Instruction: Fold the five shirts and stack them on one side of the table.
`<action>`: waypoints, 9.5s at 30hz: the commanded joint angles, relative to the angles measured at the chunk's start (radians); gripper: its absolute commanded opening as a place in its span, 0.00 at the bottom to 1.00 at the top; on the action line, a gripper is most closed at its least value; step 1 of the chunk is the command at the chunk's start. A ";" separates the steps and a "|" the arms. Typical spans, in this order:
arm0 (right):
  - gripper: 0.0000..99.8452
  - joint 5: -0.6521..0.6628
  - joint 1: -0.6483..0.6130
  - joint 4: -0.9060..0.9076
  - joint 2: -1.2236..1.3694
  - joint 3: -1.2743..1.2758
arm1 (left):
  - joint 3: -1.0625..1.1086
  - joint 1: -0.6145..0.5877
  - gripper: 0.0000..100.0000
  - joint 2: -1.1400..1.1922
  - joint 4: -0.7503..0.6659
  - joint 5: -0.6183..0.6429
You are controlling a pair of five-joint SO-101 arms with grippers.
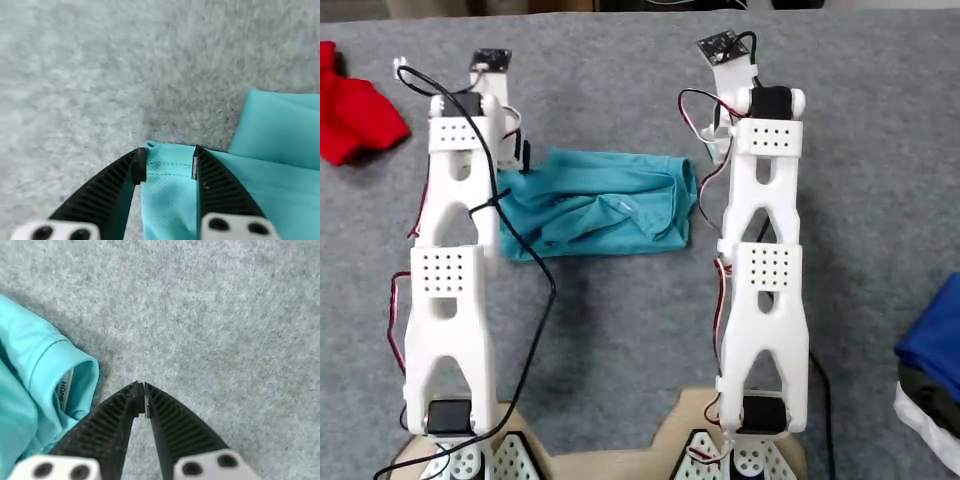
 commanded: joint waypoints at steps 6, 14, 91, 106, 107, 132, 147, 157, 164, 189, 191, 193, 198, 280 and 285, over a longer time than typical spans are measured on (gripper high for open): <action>0.01 0.011 -0.008 -0.015 -0.004 -0.002 | -0.017 -0.017 0.16 0.007 -0.008 -0.005; 0.01 0.011 -0.008 -0.017 -0.004 -0.002 | -0.017 -0.008 0.06 0.010 -0.012 -0.005; 0.02 0.011 0.067 -0.018 -0.024 -0.002 | 0.006 0.252 0.27 -0.285 -0.011 0.264; 0.02 -0.069 -0.263 0.038 -0.464 0.354 | -0.064 0.058 0.27 -0.128 -0.049 0.255; 0.02 -0.078 -0.291 0.025 -0.470 0.364 | -0.074 0.037 0.27 -0.128 -0.043 0.255; 0.11 -0.440 -0.354 -0.040 -0.369 0.372 | 0.172 -0.331 0.02 -0.573 0.267 0.094; 0.08 -0.583 -0.418 -0.255 -0.240 0.366 | 0.982 -0.367 0.02 -1.098 0.261 -0.040; 0.08 -0.583 -0.417 -0.298 -0.166 0.366 | 1.033 -0.397 0.02 -1.099 0.261 -0.034; 0.08 -0.583 -0.414 -0.207 -0.171 0.366 | 1.030 -0.394 0.02 -1.098 0.261 -0.038; 0.01 -0.577 -0.160 -0.192 -0.171 0.054 | 1.100 -0.400 0.02 -1.107 0.261 -0.040; 0.01 -0.575 -0.151 -0.238 -0.165 0.058 | 1.100 -0.400 0.02 -1.107 0.261 -0.040; 0.01 -0.569 -0.154 -0.269 -0.165 0.067 | 1.100 -0.400 0.02 -1.107 0.261 -0.040; 0.09 -0.485 -0.200 -0.310 -0.166 0.104 | 1.102 -0.397 0.02 -1.107 0.261 -0.040; 0.20 -0.359 -0.355 -0.494 -1.047 1.699 | 1.103 -0.433 0.02 -1.107 0.261 -0.103; 0.20 -0.362 -0.357 -0.440 -1.046 1.701 | 1.103 -0.433 0.02 -1.106 0.261 -0.103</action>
